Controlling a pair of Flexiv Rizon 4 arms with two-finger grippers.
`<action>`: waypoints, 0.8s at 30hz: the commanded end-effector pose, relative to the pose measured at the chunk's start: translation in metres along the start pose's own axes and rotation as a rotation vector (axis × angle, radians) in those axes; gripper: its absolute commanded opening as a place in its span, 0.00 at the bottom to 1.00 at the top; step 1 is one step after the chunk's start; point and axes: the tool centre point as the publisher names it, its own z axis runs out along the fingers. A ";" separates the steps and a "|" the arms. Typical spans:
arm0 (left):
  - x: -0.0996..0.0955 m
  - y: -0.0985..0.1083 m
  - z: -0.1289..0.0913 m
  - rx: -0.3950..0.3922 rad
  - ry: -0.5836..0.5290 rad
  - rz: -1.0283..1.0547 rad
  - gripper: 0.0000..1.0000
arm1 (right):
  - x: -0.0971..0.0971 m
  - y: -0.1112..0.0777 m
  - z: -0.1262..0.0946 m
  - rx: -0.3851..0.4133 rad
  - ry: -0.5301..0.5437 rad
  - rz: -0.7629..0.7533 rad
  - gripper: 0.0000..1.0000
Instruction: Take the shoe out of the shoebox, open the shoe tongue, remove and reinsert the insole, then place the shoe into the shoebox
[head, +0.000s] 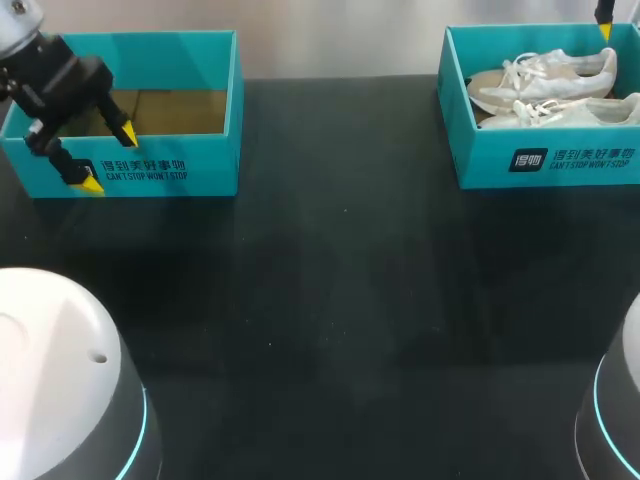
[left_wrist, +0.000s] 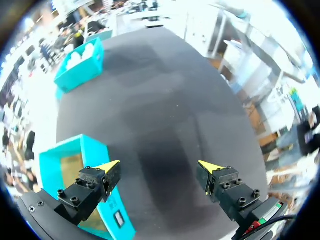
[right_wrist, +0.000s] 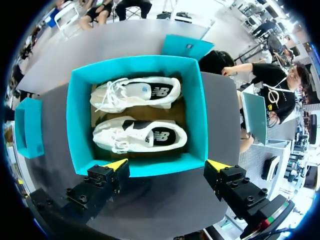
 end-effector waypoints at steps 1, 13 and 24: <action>0.007 -0.001 -0.020 -0.081 -0.052 -0.208 1.00 | 0.001 -0.047 -0.006 -0.137 -0.004 -0.006 1.00; -0.013 0.026 -0.055 -0.188 -0.077 -0.951 1.00 | 0.004 -0.083 -0.020 -0.121 -0.024 0.009 1.00; -0.017 0.049 -0.063 -0.245 -0.158 -1.406 1.00 | 0.002 -0.111 -0.023 -0.104 0.025 -0.015 1.00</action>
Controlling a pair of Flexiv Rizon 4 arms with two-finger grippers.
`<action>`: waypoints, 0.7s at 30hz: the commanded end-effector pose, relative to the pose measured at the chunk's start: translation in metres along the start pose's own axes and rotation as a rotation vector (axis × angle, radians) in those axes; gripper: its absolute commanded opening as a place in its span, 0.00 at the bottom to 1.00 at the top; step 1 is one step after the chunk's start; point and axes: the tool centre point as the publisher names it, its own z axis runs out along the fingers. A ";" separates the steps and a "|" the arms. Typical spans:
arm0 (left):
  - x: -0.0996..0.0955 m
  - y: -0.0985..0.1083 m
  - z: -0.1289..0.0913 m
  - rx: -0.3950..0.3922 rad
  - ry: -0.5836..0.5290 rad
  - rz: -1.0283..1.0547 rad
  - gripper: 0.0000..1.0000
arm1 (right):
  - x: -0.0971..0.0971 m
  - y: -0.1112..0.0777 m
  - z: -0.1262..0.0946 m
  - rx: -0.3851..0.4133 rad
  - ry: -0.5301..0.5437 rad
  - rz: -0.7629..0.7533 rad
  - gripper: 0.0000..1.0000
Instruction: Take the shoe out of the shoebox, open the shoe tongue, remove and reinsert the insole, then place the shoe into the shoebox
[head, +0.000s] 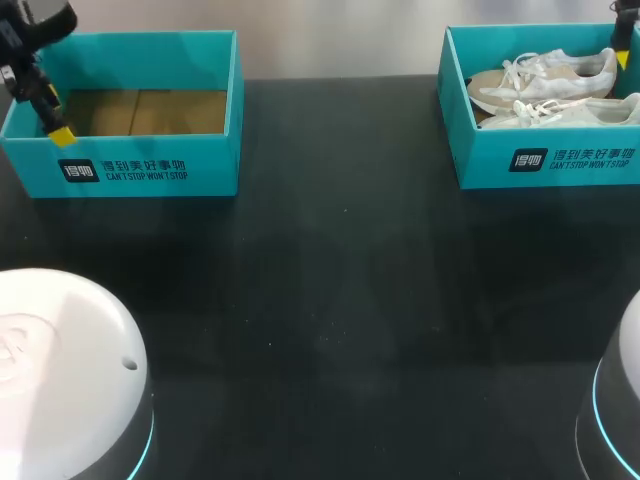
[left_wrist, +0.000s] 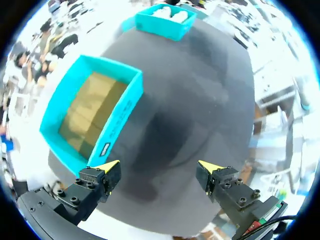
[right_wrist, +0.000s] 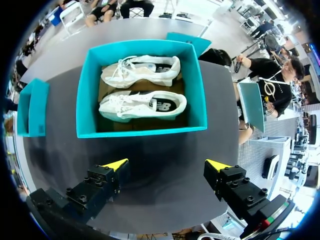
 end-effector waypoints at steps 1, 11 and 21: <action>-0.009 -0.005 0.005 -0.093 -0.052 -0.662 1.00 | -0.002 -0.011 0.003 -0.075 0.018 -0.006 1.00; -0.009 -0.005 0.005 -0.093 -0.052 -0.662 1.00 | -0.002 -0.011 0.003 -0.075 0.018 -0.006 1.00; -0.030 -0.015 0.004 -0.198 -0.051 -1.272 1.00 | -0.002 -0.011 0.003 -0.075 0.018 -0.006 1.00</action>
